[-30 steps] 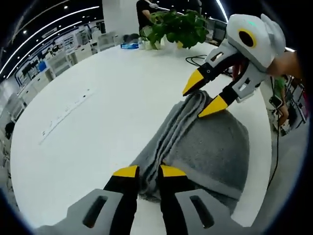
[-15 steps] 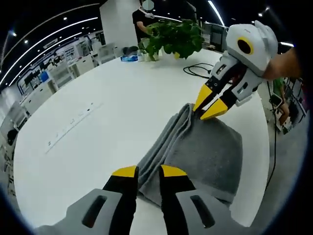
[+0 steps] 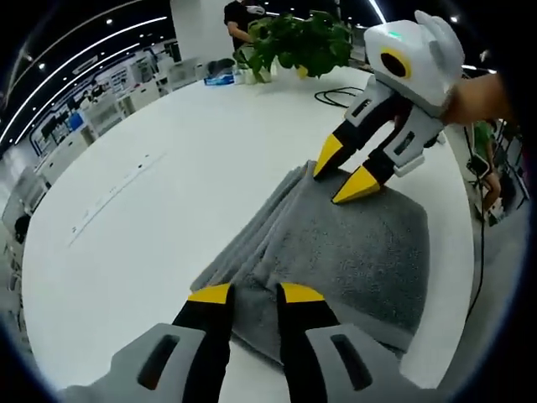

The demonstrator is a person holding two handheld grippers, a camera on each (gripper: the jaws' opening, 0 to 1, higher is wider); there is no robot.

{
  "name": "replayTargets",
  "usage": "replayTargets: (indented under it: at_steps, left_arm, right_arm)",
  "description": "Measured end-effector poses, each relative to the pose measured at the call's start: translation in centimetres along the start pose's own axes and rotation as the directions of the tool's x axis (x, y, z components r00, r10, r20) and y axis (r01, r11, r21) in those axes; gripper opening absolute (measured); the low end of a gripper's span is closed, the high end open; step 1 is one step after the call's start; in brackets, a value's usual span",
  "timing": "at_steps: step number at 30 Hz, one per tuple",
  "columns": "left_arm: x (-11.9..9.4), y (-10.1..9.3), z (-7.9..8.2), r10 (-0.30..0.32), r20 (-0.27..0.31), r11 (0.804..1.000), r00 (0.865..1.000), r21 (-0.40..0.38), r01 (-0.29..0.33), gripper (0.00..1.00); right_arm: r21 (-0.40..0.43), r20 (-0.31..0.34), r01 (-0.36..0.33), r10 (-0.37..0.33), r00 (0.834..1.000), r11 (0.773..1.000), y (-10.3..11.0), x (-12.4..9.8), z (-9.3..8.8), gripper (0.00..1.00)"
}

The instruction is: Fold the towel on the table until its edges align and the towel forms a compact rectangular stack.

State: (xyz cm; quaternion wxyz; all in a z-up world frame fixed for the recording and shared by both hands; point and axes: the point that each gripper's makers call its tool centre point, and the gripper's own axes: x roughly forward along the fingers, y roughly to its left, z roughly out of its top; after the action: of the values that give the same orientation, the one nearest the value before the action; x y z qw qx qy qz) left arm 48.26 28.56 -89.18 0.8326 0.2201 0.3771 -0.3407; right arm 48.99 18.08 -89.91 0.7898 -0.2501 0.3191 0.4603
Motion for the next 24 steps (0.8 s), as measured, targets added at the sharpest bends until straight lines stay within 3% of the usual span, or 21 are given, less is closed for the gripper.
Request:
replayTargets:
  at_steps: [2, 5, 9, 12, 16, 20, 24]
  left_arm:
    - [0.2, 0.0, 0.0, 0.002, -0.007, 1.000, 1.000, -0.008, -0.002, 0.21]
    - [0.1, 0.1, 0.1, 0.005, -0.007, 1.000, 1.000, -0.020, -0.005, 0.21]
    - [-1.2, 0.6, 0.5, 0.039, 0.033, 0.998, 0.999, -0.060, -0.036, 0.22]
    - [-2.0, 0.9, 0.4, 0.054, 0.053, 0.996, 0.997, -0.074, -0.050, 0.22]
    - [-2.9, 0.8, 0.4, 0.057, 0.065, 0.995, 0.996, -0.082, -0.052, 0.23]
    - [-3.7, 0.3, 0.5, 0.050, 0.082, 0.995, 0.995, -0.088, -0.043, 0.25]
    - [-4.4, -0.5, 0.7, 0.040, 0.101, 0.997, 0.994, -0.075, -0.033, 0.27]
  right_arm:
    - [0.058, 0.003, 0.009, -0.009, 1.000, 0.998, -0.3, 0.3, -0.2, 0.17]
    - [0.044, 0.007, 0.014, -0.014, 1.000, 0.999, -0.2, 0.1, -0.1, 0.17]
    - [0.123, 0.043, 0.018, -0.024, 0.999, 0.992, -0.2, -0.9, 0.5, 0.18]
    - [0.242, 0.097, -0.007, -0.017, 0.995, 0.970, 0.4, -1.3, 1.1, 0.32]
    - [0.191, 0.114, 0.010, -0.032, 0.993, 0.982, 0.8, -2.0, 1.5, 0.39]
    - [0.209, 0.150, 0.007, -0.039, 0.988, 0.978, 1.0, -2.7, 2.0, 0.50]
    - [0.222, 0.158, 0.001, -0.037, 0.987, 0.975, 2.1, -3.8, 2.1, 0.51]
